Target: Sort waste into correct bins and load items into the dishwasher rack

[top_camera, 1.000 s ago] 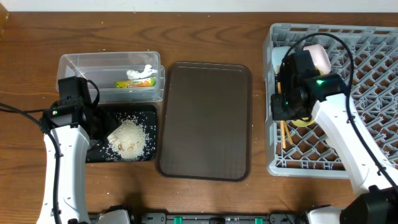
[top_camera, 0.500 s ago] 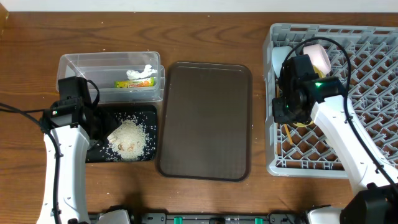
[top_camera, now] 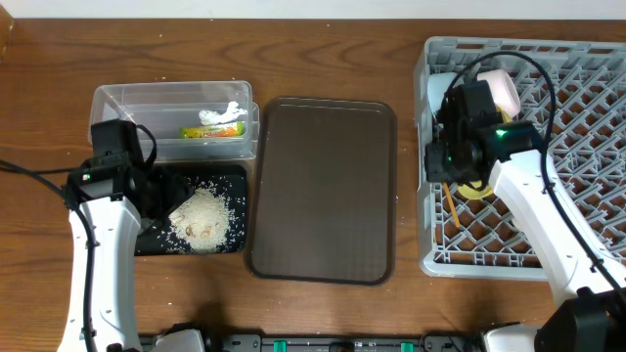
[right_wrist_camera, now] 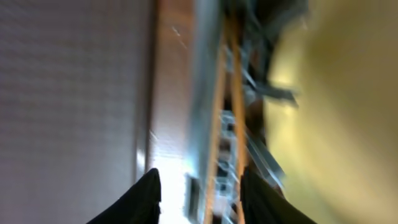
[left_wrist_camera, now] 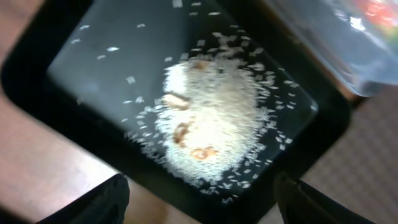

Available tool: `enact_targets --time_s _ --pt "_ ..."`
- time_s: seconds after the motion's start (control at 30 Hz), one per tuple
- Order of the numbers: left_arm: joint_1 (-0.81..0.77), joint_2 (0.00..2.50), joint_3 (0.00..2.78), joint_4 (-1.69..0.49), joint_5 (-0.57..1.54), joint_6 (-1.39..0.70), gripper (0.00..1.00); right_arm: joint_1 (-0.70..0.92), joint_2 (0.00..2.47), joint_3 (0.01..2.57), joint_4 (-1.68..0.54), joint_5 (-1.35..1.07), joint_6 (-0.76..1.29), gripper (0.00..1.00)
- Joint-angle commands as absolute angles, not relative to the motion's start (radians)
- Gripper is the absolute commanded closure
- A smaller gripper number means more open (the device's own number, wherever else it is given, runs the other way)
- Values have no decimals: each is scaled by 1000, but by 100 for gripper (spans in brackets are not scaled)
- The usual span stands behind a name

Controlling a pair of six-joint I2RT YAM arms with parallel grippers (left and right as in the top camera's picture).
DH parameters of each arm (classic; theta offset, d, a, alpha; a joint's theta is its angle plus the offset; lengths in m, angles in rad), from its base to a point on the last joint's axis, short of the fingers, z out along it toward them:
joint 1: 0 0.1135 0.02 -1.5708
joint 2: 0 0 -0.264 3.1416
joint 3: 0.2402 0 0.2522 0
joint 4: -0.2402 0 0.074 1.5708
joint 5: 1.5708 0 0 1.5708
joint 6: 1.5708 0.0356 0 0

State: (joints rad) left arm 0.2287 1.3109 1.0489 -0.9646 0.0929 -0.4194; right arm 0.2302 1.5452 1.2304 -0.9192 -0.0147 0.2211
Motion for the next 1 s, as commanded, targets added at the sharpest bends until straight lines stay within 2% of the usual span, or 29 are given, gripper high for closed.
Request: enact_targets --time_s 0.0,0.13,0.3,0.5,0.63,0.8,0.97 --pt "189 1306 1065 -937 201 -278 21 218 1542 1235 -844 -158 246 56" --pt "78 1307 1074 -907 221 -184 18 190 1542 1246 -741 -193 244 36" --pt "-43 1311 1074 -946 205 -124 13 143 1533 1269 -805 -174 156 25" --pt "-51 1307 1069 -1062 171 -131 13 118 1432 1267 -918 -114 164 18" --pt "-51 1261 1037 -1062 171 -131 13 119 1336 1244 -929 -66 164 13" --pt "-51 1106 991 -1031 163 -130 13 119 1176 1154 -923 -17 195 1" --pt "-51 865 895 -957 164 -125 12 119 966 967 -833 35 205 1"
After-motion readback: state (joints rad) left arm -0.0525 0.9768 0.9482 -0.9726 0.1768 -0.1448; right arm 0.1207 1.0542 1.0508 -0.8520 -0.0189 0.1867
